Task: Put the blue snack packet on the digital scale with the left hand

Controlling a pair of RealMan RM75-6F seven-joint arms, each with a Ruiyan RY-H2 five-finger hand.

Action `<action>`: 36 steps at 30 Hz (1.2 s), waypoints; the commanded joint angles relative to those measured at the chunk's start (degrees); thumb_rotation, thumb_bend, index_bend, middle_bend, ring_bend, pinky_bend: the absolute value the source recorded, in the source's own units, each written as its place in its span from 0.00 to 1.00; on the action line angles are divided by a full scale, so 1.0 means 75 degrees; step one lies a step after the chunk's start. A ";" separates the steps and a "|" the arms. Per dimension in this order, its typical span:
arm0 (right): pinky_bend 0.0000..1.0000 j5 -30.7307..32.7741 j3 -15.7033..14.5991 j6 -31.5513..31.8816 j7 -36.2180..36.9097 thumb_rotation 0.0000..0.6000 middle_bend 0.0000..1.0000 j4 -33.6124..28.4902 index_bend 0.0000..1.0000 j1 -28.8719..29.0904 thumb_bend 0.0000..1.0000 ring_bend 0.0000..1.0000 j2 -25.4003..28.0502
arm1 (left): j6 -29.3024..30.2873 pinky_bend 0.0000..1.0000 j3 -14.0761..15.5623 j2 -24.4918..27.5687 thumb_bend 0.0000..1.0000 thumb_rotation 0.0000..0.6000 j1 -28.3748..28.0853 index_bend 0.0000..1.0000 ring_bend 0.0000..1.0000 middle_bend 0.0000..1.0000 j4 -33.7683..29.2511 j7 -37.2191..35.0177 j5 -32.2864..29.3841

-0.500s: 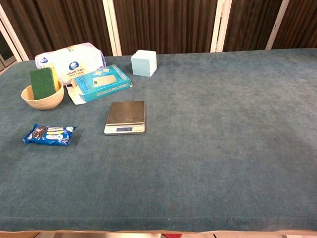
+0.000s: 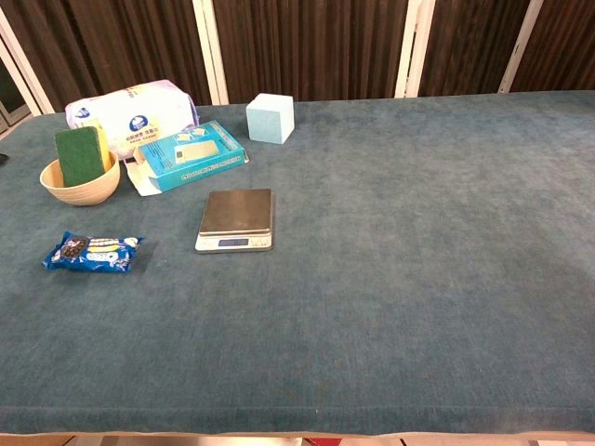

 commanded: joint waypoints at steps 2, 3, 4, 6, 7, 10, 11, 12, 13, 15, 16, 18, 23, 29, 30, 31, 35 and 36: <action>0.00 0.0127 0.0072 0.0056 -0.0136 1.00 0.00 0.0007 0.00 -0.0047 0.17 0.00 -0.0021 | -0.1383 0.96 -0.0256 -0.0896 0.43 1.00 -0.0763 0.05 0.87 0.10 0.0782 0.0737 -0.0592; 0.00 0.0189 0.0107 0.0096 -0.0234 1.00 0.00 0.0008 0.00 -0.0074 0.17 0.00 -0.0051 | -0.1537 0.96 -0.0262 -0.1068 0.42 1.00 -0.0846 0.05 0.88 0.09 0.0935 0.1017 -0.0680; 0.00 0.0222 0.0120 0.0099 -0.0263 1.00 0.00 -0.0001 0.00 -0.0082 0.17 0.00 -0.0061 | -0.1608 0.97 -0.0267 -0.1199 0.41 1.00 -0.0897 0.05 0.89 0.09 0.1058 0.1211 -0.0727; 0.00 0.0259 0.0118 0.0059 -0.0223 1.00 0.00 -0.0037 0.00 -0.0081 0.17 0.00 -0.0046 | -0.1730 0.97 -0.0290 -0.1451 0.40 1.00 -0.0988 0.06 0.89 0.09 0.1315 0.1573 -0.0835; 0.00 0.0271 0.0115 0.0034 -0.0201 1.00 0.00 -0.0046 0.00 -0.0075 0.17 0.00 -0.0030 | -0.1813 0.97 -0.0308 -0.1558 0.40 1.00 -0.1034 0.07 0.89 0.09 0.1424 0.1709 -0.0909; 0.00 0.0275 0.0075 -0.0062 -0.0128 1.00 0.00 -0.0077 0.00 -0.0057 0.17 0.00 0.0034 | -0.2023 0.97 -0.0382 -0.1820 0.40 1.00 -0.1145 0.07 0.89 0.09 0.1685 0.1919 -0.1165; 0.00 0.0263 0.0055 -0.0094 -0.0081 1.00 0.00 -0.0094 0.00 -0.0051 0.17 0.00 0.0066 | -0.2052 0.97 -0.0410 -0.1901 0.40 1.00 -0.1174 0.07 0.89 0.10 0.1785 0.1955 -0.1241; 0.00 0.0250 0.0040 -0.0107 -0.0047 1.00 0.00 -0.0104 0.00 -0.0050 0.17 0.00 0.0091 | -0.2053 0.97 -0.0426 -0.1970 0.40 1.00 -0.1192 0.08 0.89 0.10 0.1889 0.1967 -0.1293; 0.00 0.0240 0.0031 -0.0112 -0.0036 1.00 0.00 -0.0108 0.00 -0.0050 0.17 0.00 0.0106 | -0.2061 0.97 -0.0434 -0.2018 0.40 1.00 -0.1205 0.08 0.89 0.11 0.1968 0.1969 -0.1331; 0.00 0.0232 0.0022 -0.0117 -0.0016 1.00 0.00 -0.0118 0.00 -0.0053 0.17 0.00 0.0122 | -0.2110 0.97 -0.0448 -0.2090 0.40 1.00 -0.1236 0.10 0.89 0.13 0.2106 0.1943 -0.1415; 0.00 0.0220 0.0012 -0.0115 -0.0001 1.00 0.00 -0.0123 0.00 -0.0058 0.17 0.00 0.0134 | -0.2137 0.97 -0.0465 -0.2138 0.40 1.00 -0.1262 0.12 0.89 0.14 0.2205 0.1912 -0.1465; 0.00 0.0202 -0.0004 -0.0131 0.0018 1.00 0.00 -0.0127 0.00 -0.0055 0.17 0.00 0.0146 | -0.2170 0.97 -0.0489 -0.2203 0.40 1.00 -0.1304 0.18 0.89 0.18 0.2350 0.1867 -0.1527; 0.00 0.0183 -0.0019 -0.0171 0.0016 1.00 0.00 -0.0133 0.00 -0.0042 0.17 0.00 0.0144 | -0.1875 0.99 -0.0530 -0.2384 0.40 1.00 -0.1357 0.43 0.91 0.41 0.2616 0.1517 -0.1462; 0.00 0.0184 -0.0044 -0.0270 -0.0008 1.00 0.00 -0.0149 0.00 -0.0010 0.17 0.00 0.0141 | -0.1474 1.00 -0.0553 -0.2517 0.40 1.00 -0.1402 0.60 0.95 0.59 0.2672 0.1258 -0.1327; 0.00 0.0176 -0.0047 -0.0268 0.0001 1.00 0.00 -0.0154 0.00 -0.0011 0.17 0.00 0.0146 | -0.1416 1.00 -0.0580 -0.2540 0.40 1.00 -0.1424 0.61 0.97 0.60 0.2652 0.1175 -0.1320; 0.00 0.0175 -0.0046 -0.0263 0.0002 1.00 0.00 -0.0154 0.00 -0.0012 0.17 0.00 0.0148 | -0.1394 1.00 -0.0598 -0.2547 0.40 1.00 -0.1435 0.61 0.97 0.60 0.2629 0.1136 -0.1323; 0.00 0.0194 -0.0042 -0.0283 0.0025 1.00 0.00 -0.0156 0.00 -0.0007 0.17 0.00 0.0156 | -0.1351 1.00 -0.0819 -0.2546 0.40 1.00 -0.1578 0.62 0.99 0.62 0.2187 0.1225 -0.1466; 0.00 0.0195 -0.0044 -0.0299 0.0029 1.00 0.00 -0.0159 0.00 0.0000 0.17 0.00 0.0158 | -0.1316 1.00 -0.0906 -0.2579 0.40 1.00 -0.1629 0.62 0.99 0.62 0.2083 0.1332 -0.1510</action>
